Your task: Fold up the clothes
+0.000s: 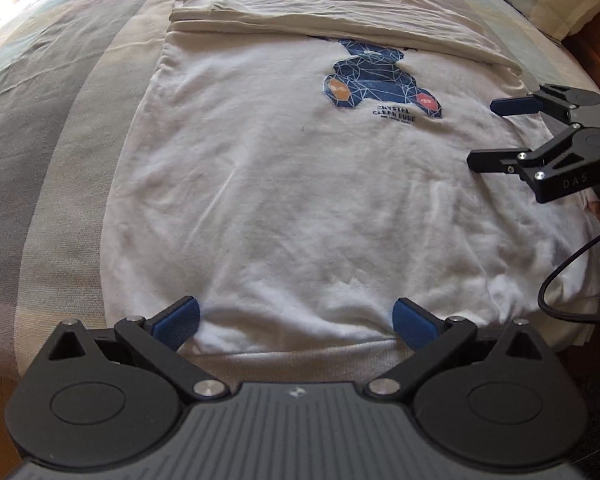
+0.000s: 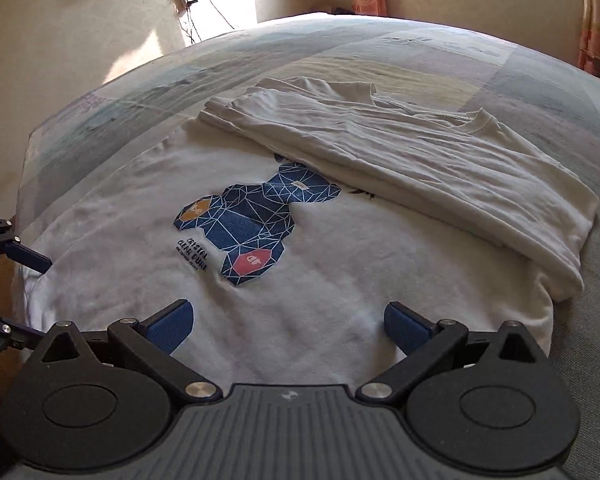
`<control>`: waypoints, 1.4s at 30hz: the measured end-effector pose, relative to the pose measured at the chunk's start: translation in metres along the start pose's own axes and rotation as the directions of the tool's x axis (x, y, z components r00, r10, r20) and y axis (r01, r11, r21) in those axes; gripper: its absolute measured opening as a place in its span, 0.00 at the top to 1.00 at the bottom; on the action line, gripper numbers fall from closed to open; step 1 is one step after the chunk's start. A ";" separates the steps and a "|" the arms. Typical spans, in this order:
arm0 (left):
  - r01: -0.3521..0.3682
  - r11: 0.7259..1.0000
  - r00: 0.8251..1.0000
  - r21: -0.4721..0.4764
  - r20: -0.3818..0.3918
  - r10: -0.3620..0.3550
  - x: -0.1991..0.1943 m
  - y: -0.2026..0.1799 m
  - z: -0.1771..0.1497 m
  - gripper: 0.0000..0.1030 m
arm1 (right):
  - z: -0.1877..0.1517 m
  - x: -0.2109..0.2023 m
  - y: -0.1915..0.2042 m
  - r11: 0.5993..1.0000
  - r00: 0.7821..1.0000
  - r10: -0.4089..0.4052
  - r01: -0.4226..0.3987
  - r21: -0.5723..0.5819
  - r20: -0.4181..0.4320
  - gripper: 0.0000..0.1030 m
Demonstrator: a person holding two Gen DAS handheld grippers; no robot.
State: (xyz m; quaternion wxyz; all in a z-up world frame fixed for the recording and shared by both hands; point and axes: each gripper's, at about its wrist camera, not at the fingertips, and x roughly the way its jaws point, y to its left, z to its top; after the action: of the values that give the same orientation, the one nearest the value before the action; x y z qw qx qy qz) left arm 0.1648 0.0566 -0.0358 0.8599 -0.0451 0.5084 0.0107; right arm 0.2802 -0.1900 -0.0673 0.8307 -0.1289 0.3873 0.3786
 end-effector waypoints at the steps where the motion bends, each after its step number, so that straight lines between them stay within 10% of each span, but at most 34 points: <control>1: 0.007 1.000 1.000 -0.005 -0.005 -0.007 0.002 0.001 -0.003 0.01 | -0.002 0.000 0.004 0.999 1.000 -0.021 0.020 -0.026 -0.006 0.00; 12: 0.049 0.998 0.999 -0.047 -0.009 -0.050 0.031 0.014 0.010 0.01 | 0.000 0.003 0.017 0.992 0.991 -0.111 0.106 -0.065 -0.072 0.00; 26: 0.134 0.983 0.991 0.128 0.012 -0.137 0.034 0.035 0.016 0.01 | 0.000 -0.016 0.032 0.996 0.994 -0.073 0.077 0.045 -0.082 0.00; 37: 0.286 0.885 0.953 0.368 -0.015 -0.301 0.037 0.045 0.018 0.01 | -0.016 -0.017 0.126 0.995 0.985 -0.095 0.091 -0.033 -0.142 0.00; 42: 0.309 0.847 0.945 0.432 -0.036 -0.326 0.029 0.063 0.011 0.01 | -0.038 -0.034 0.118 0.975 0.972 -0.166 0.188 0.120 -0.167 0.00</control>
State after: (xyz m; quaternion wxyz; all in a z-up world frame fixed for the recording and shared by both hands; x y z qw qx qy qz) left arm 0.1839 0.1195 -0.0598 0.8479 0.0632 0.4667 -0.2434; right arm 0.1594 -0.1465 -0.0583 0.8351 -0.1360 0.4628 0.2646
